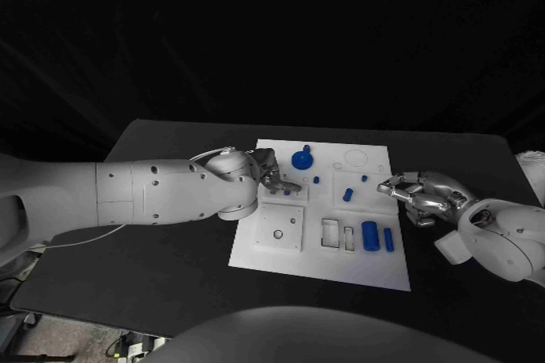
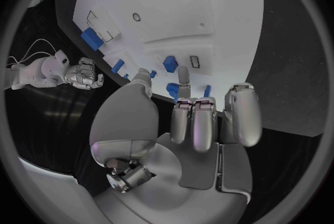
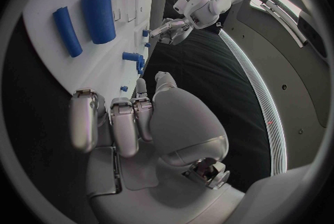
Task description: Assemble the parts on the task board
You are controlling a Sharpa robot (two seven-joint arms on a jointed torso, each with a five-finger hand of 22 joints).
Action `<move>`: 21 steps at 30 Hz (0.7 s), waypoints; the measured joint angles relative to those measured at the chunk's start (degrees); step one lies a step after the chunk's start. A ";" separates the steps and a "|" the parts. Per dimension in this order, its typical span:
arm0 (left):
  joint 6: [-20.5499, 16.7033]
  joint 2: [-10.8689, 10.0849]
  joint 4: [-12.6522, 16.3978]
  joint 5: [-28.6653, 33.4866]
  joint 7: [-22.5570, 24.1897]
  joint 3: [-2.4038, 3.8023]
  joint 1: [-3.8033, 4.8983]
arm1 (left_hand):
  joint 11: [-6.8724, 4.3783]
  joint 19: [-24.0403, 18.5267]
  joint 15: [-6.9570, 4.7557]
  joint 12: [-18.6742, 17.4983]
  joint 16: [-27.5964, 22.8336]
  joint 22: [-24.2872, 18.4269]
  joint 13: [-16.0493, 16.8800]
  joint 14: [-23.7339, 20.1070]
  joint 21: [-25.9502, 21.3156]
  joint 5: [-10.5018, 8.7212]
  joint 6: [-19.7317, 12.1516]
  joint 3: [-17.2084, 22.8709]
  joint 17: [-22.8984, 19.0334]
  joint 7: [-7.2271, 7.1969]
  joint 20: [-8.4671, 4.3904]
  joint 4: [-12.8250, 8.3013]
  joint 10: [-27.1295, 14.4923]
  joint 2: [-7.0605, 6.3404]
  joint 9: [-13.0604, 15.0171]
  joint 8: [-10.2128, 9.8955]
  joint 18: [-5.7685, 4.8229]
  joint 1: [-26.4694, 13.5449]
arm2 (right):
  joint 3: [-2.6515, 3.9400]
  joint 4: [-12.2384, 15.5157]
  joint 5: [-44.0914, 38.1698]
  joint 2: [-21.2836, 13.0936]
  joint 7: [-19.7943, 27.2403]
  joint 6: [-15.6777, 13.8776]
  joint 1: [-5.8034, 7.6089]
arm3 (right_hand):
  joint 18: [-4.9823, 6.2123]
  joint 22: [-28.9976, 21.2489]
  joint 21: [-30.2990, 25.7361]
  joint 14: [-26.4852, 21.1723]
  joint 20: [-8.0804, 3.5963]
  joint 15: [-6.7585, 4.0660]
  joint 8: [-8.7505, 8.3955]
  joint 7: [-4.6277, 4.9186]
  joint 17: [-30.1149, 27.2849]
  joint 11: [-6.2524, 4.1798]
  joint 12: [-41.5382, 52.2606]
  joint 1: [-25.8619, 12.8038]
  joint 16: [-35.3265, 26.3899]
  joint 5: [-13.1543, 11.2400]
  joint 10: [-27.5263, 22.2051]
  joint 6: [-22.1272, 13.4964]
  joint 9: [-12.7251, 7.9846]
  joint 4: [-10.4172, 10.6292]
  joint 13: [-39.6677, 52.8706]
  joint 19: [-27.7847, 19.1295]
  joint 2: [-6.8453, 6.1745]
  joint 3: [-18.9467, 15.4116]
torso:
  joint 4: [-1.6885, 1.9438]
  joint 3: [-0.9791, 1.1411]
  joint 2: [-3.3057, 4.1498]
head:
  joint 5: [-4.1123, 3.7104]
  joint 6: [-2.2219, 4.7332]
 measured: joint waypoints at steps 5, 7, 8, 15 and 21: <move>-1.69 -2.39 2.15 -0.30 0.00 0.22 1.36 | 0.00 0.00 0.00 0.00 0.00 0.00 0.00 0.00 0.00 0.00 -0.83 -3.25 0.00 0.02 0.00 0.00 0.00 0.56 1.14 1.22 0.00 -0.57 | 0.00 0.00 0.00 -0.08 0.00 -0.01 0.00 | 0.00 0.03 0.00 0.07 0.00 0.07 0.00 0.00 0.00 0.00 0.02 0.00 0.00 0.00 0.00 0.00 0.00 0.00 0.00 0.00 0.00 0.00 | -0.03 0.03 -0.01 | -0.16 0.00; -2.34 -3.46 3.05 -0.36 0.00 0.26 2.30 | 0.00 0.00 0.00 0.00 0.00 0.00 0.00 0.00 0.00 0.00 -1.11 -4.06 0.00 -0.08 0.00 -0.02 0.00 0.61 1.43 1.58 -0.01 -0.61 | 0.00 0.01 0.00 -0.09 0.00 -0.02 -0.01 | 0.00 0.03 0.00 0.07 0.00 0.07 0.00 0.00 0.00 0.00 0.02 0.00 0.00 0.00 0.00 0.00 0.00 0.00 0.00 0.00 0.00 0.00 | -0.04 0.07 -0.02 | -0.24 0.00; -2.78 -4.12 3.57 -0.37 0.00 0.30 2.99 | 0.00 0.00 0.00 0.00 0.00 0.00 0.00 0.00 0.12 0.00 -1.11 -4.64 0.00 -0.08 0.00 -0.05 0.00 0.87 1.64 1.83 0.00 -0.86 | 0.00 0.03 0.00 -0.10 0.00 -0.02 -0.01 | 0.00 0.03 0.00 0.07 0.00 0.07 0.00 0.00 -0.01 0.00 0.02 0.00 0.00 0.00 0.00 0.00 0.00 0.00 0.00 0.00 0.00 0.00 | -0.04 0.07 -0.02 | -0.27 0.00; -5.41 -8.14 6.31 2.02 1.10 0.38 7.71 | 0.02 0.00 0.00 0.00 0.00 0.00 0.00 0.00 2.43 5.15 -2.35 -5.21 -0.01 -0.10 0.00 -0.11 -0.02 5.07 2.78 3.39 0.00 1.93 | 0.00 0.14 0.00 -0.09 0.12 -0.10 -0.01 | 0.00 0.02 0.00 0.06 0.00 0.08 0.00 0.19 -0.01 0.19 0.04 0.00 0.00 0.22 -0.19 -0.19 0.00 0.16 0.00 0.00 0.00 0.16 | -0.04 0.07 -0.01 | -0.58 0.00; -6.47 -9.26 5.57 5.44 3.25 0.34 10.48 | 0.11 0.00 0.00 0.00 0.00 0.04 0.00 0.00 4.00 22.15 -2.74 -3.99 -0.01 -0.50 0.00 -0.35 -0.12 7.25 3.07 4.14 0.00 9.79 | 0.00 0.29 0.00 0.01 0.37 -0.22 -0.01 | 0.00 0.02 0.00 0.03 0.00 0.13 0.00 0.19 -0.01 0.19 0.25 0.13 0.00 0.22 -0.19 -0.19 0.00 0.16 0.00 0.00 0.13 0.16 | 0.00 0.07 -0.01 | -0.61 0.00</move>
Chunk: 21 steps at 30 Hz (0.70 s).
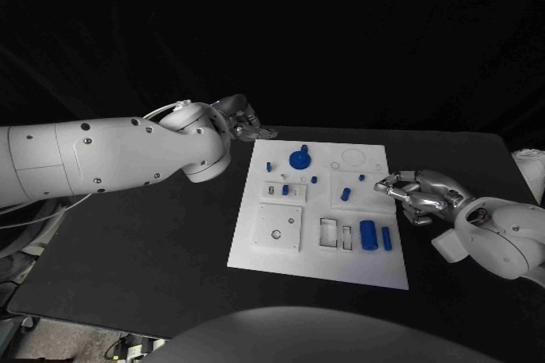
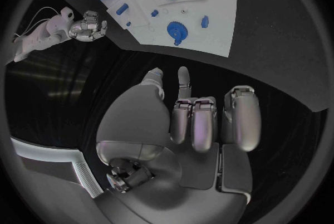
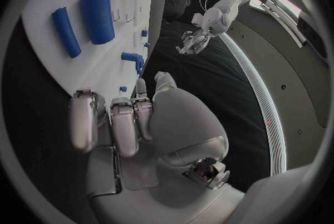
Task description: Assemble the parts on the task board
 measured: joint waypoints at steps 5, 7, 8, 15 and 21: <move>1.21 1.16 -3.49 0.93 0.36 -0.42 0.40 | 0.00 0.00 0.00 0.00 0.00 0.00 0.00 0.00 2.58 1.61 0.23 -0.23 0.00 -0.23 0.00 0.17 0.00 0.14 -0.14 1.19 0.00 0.48 | 0.01 0.32 0.00 0.09 0.57 -0.22 0.00 | 0.00 -0.01 0.26 0.26 0.02 -0.08 0.00 0.22 0.00 0.00 0.13 0.00 0.00 0.00 0.00 0.22 0.00 0.00 0.00 0.02 0.00 0.00 | 0.00 -0.03 0.05 | 0.14 0.00; 2.28 2.06 -5.15 0.92 0.23 -0.49 0.23 | 0.00 0.00 0.00 0.00 0.00 0.00 0.00 0.00 3.84 -0.08 0.44 -1.03 0.00 -0.39 0.00 0.17 0.00 0.33 -0.09 1.75 0.00 0.29 | 0.01 0.51 0.00 0.09 1.00 -0.39 0.00 | -0.01 -0.01 0.91 0.27 0.31 -0.08 0.00 0.21 0.00 0.00 0.15 -0.02 0.00 0.00 0.00 0.21 -0.06 0.00 0.00 0.58 0.01 0.00 | -0.01 -0.09 0.10 | 0.11 0.00; 2.80 2.54 -5.94 0.88 0.13 -0.52 0.07 | 0.00 0.00 0.00 0.00 0.00 0.00 0.00 0.00 4.35 -0.72 0.74 -1.24 0.00 -0.45 0.00 0.08 0.00 0.40 -0.03 2.01 0.00 0.23 | 0.01 0.60 0.00 0.08 1.22 -0.49 0.00 | -0.01 -0.01 1.19 0.27 0.22 -0.08 0.00 0.21 0.00 0.00 0.15 -0.08 0.00 0.00 0.00 0.21 -0.11 0.00 0.00 0.93 0.06 0.00 | -0.01 -0.13 0.15 | 0.09 0.00; 6.27 5.95 -10.88 0.39 -0.81 -0.64 -1.59 | 0.00 0.00 0.00 0.00 0.00 -0.01 0.01 0.00 5.44 -2.39 1.15 -2.11 0.00 -0.51 0.00 0.15 0.00 0.76 0.06 2.42 -0.66 -0.14 | 0.01 1.24 -0.03 -0.12 2.99 -1.36 0.00 | -0.01 -0.01 2.85 0.39 0.10 -0.19 0.00 0.41 -0.01 0.00 0.22 -4.67 0.00 -0.68 0.00 0.83 -0.51 0.33 -0.75 2.58 0.84 -0.33 | -0.09 -0.31 0.42 | -0.02 0.00; 8.20 8.10 -13.39 0.06 -1.36 -0.53 -2.37 | 0.00 0.00 0.00 0.00 0.00 -0.01 0.05 0.00 5.44 -2.82 1.47 -2.50 0.00 -0.63 0.00 0.09 0.00 0.75 0.06 2.51 -0.65 -0.74 | 0.01 1.69 -0.03 -0.28 3.98 -1.89 0.00 | 0.00 -0.01 3.36 0.40 0.09 -0.20 -0.28 0.41 -0.01 -0.01 0.20 -5.93 0.00 -1.00 0.01 0.83 -0.73 0.49 -1.72 3.00 0.74 -0.49 | -0.27 -0.42 0.70 | 0.07 0.00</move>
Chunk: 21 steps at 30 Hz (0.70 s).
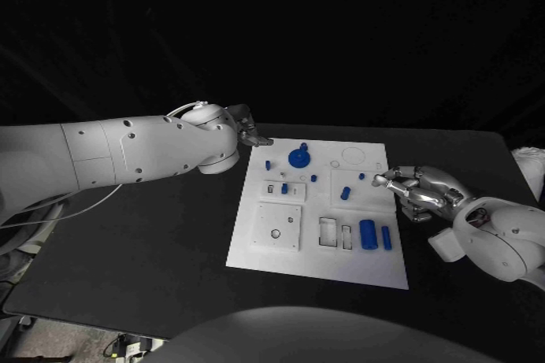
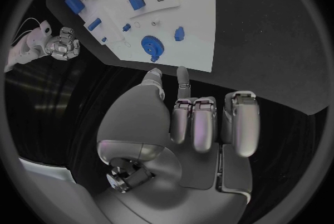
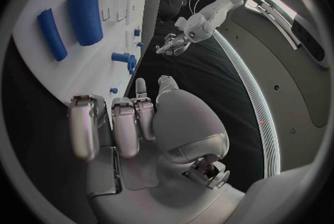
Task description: Assemble the parts on the task board
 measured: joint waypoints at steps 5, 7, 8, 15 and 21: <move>1.25 1.15 -1.47 -0.17 -0.36 0.09 -0.46 | 0.00 0.00 0.00 0.00 0.00 0.00 0.00 0.00 0.00 -0.60 0.49 -0.46 0.05 -0.09 0.00 0.14 0.00 0.12 -0.18 0.00 0.01 -0.51 | 0.00 0.22 0.00 -0.21 0.45 -0.26 0.00 | 0.01 0.00 0.21 0.00 0.21 0.00 -0.24 0.00 0.01 0.00 0.01 -0.31 0.00 -0.21 0.00 0.00 -0.07 -0.10 -0.01 0.21 0.31 -0.10 | -0.14 -0.03 0.24 | 0.12 0.00; 1.70 1.53 -2.03 -0.22 -0.49 0.11 -0.65 | 0.00 0.00 0.00 0.00 0.00 -0.01 0.00 0.00 0.00 -1.08 0.91 -0.78 0.05 -0.08 0.00 -0.01 0.00 0.31 -0.31 0.00 0.01 -0.78 | 0.00 0.24 -0.01 -0.24 0.52 -0.32 0.00 | 0.01 0.00 0.21 0.00 0.21 0.00 -0.24 0.00 0.05 0.00 0.01 -0.31 0.00 -0.21 0.00 0.00 -0.07 -0.16 -0.01 0.21 0.31 -0.17 | -0.18 -0.03 0.27 | 0.14 0.00; 1.87 1.66 -2.25 -0.24 -0.54 0.12 -0.72 | 0.00 0.00 0.00 0.00 0.00 0.00 0.00 0.00 0.00 -1.20 0.91 -0.86 0.05 -0.08 0.00 0.08 0.00 0.29 -0.36 0.00 0.01 -0.77 | 0.00 0.26 -0.01 -0.25 0.54 -0.33 0.00 | 0.01 0.00 0.21 0.00 0.21 0.00 -0.24 0.00 0.05 0.00 0.01 -0.31 0.00 -0.21 0.00 0.00 -0.07 -0.16 -0.01 0.21 0.31 -0.17 | -0.19 -0.03 0.27 | 0.14 0.00; 2.95 2.59 -3.59 -0.46 -0.82 0.17 -1.13 | -0.02 0.00 0.00 0.00 0.00 -0.01 -0.01 0.00 -0.56 -2.90 1.46 -1.66 0.04 -0.22 0.00 0.07 -0.02 0.29 -0.46 0.27 0.03 -1.36 | 0.00 0.26 -0.02 -0.34 0.61 -0.40 0.00 | 0.01 -0.01 0.21 -0.01 0.21 0.01 -0.27 -0.16 0.04 0.00 0.01 -0.31 0.00 -0.21 0.00 0.16 -0.07 -0.16 -0.01 0.20 0.31 -0.17 | -0.19 -0.03 0.24 | 0.03 0.00; 3.66 3.49 -4.49 -0.97 -0.94 0.17 -1.91 | -0.43 0.00 0.00 0.00 0.00 -0.01 -0.01 0.00 -0.99 -2.90 1.83 -1.96 0.04 -0.59 0.00 0.07 0.00 0.29 0.95 1.33 0.05 -1.35 | 0.00 0.16 -0.03 -0.33 0.61 -0.40 0.00 | 0.01 -0.01 0.21 -0.01 0.21 0.02 -0.27 -0.16 0.04 0.00 0.02 -0.31 0.00 -0.21 0.00 0.16 -0.12 -0.16 -0.02 0.20 0.30 -0.17 | -0.12 -0.07 0.23 | 0.11 0.00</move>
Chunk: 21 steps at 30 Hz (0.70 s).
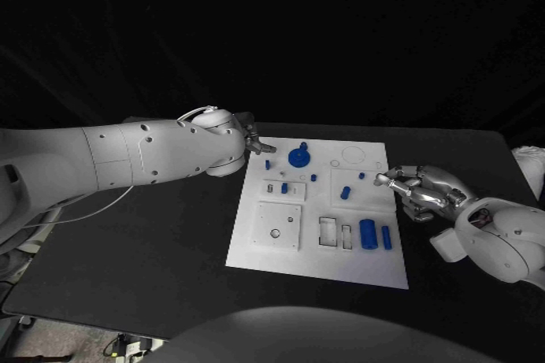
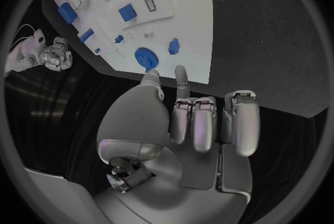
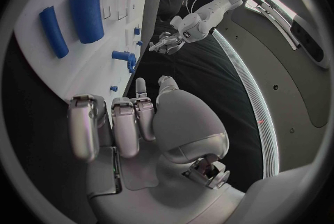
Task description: Assemble the parts on the task board
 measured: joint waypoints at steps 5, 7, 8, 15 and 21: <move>0.49 0.82 -0.80 -0.45 -0.01 -0.02 -0.64 | 0.00 0.00 0.00 0.00 0.00 0.00 0.00 0.00 -0.20 0.00 0.00 0.00 0.00 0.00 0.00 0.00 0.00 0.00 0.40 0.27 0.04 0.00 | 0.00 -0.02 0.00 0.02 0.00 0.00 0.00 | 0.00 0.00 0.00 0.00 0.00 0.00 0.00 0.00 -0.01 0.00 0.00 0.00 0.00 0.00 0.00 0.00 -0.06 0.00 -0.01 0.00 0.00 0.00 | 0.00 -0.01 0.01 | 0.05 0.00; 0.58 0.95 -0.99 -0.62 -0.01 -0.02 -0.77 | 0.00 0.00 0.00 0.00 0.00 0.00 0.00 0.00 -0.36 0.00 0.00 0.00 0.00 0.00 0.00 0.00 0.00 0.00 0.52 0.27 0.06 0.00 | 0.00 -0.02 -0.01 0.01 0.00 0.00 0.00 | 0.00 0.00 0.00 0.00 0.00 0.01 0.00 0.00 -0.01 0.00 0.00 0.02 0.00 0.00 0.00 0.00 -0.06 -0.02 -0.01 0.00 -0.02 0.02 | -0.01 -0.03 0.02 | 0.07 0.00; 0.62 0.99 -1.06 -0.72 -0.01 -0.02 -0.81 | 0.00 0.00 0.00 0.00 0.00 0.00 0.00 0.00 -0.47 0.00 0.00 0.00 -0.01 0.00 0.00 0.00 0.00 0.00 0.57 0.27 0.06 0.00 | 0.00 -0.02 -0.01 0.00 0.00 0.01 0.00 | 0.00 0.00 0.00 0.00 0.00 0.01 0.00 0.00 -0.01 0.00 0.00 0.02 0.00 0.00 0.00 0.00 -0.06 -0.11 -0.01 0.00 -0.02 0.11 | -0.02 -0.03 0.03 | 0.07 0.00; 0.77 1.21 -1.68 -1.46 0.07 -0.02 -0.93 | 0.00 0.00 0.00 0.00 0.00 -0.01 -0.01 0.00 -0.80 0.00 0.00 -0.16 -0.01 0.00 0.00 -0.16 0.00 0.00 1.06 0.50 0.08 0.00 | 0.00 -0.01 -0.01 -0.04 -0.04 0.01 0.00 | 0.00 -0.01 0.00 -0.01 0.00 0.01 0.00 0.00 -0.01 0.00 0.01 0.27 0.00 0.00 0.00 0.00 -0.06 -0.17 -0.28 0.00 -0.27 0.17 | -0.04 0.00 0.04 | 0.13 0.00; 0.89 1.56 -1.91 -1.85 0.13 -0.01 -1.02 | 0.00 0.00 0.00 0.00 0.00 -0.01 -0.01 0.00 -1.02 0.00 -0.34 -0.31 -0.01 0.08 0.00 0.00 0.00 0.23 1.82 1.15 0.09 -0.23 | 0.00 -0.01 -0.01 -0.02 -0.10 0.03 0.00 | 0.00 -0.01 0.00 -0.01 0.00 0.02 -0.23 0.04 -0.01 0.00 0.01 0.56 0.00 0.33 0.00 0.37 -0.12 -0.33 -0.45 0.00 -0.56 0.34 | -0.04 0.03 0.02 | 0.09 0.00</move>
